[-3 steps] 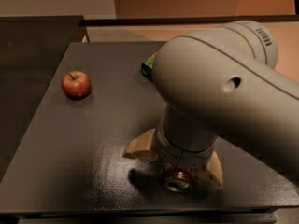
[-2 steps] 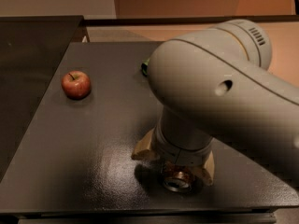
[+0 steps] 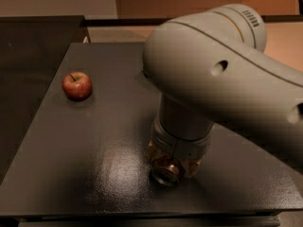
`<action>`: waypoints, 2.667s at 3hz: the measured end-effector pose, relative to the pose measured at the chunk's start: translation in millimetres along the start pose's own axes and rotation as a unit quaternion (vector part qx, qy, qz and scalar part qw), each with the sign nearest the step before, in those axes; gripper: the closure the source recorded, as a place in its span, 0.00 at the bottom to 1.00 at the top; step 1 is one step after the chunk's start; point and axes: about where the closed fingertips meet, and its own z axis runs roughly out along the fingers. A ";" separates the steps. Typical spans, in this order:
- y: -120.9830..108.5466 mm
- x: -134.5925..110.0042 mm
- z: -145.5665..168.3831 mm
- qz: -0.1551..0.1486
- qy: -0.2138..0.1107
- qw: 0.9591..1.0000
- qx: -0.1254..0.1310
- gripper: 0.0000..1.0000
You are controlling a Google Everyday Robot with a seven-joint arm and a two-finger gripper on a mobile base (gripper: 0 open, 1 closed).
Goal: Place orange can upright
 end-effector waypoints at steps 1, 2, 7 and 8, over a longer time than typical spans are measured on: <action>-7.3 -9.8 -17.5 0.035 -0.037 0.999 0.007 0.86; -17.8 -23.3 -39.5 0.096 -0.101 0.990 0.017 1.00; -68.7 -32.5 -78.7 0.330 -0.431 0.824 0.161 1.00; -75.9 -27.0 -76.8 0.374 -0.468 0.782 0.175 1.00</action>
Offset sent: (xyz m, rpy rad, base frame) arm -0.0294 0.0375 0.0644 0.2065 0.3790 -0.3421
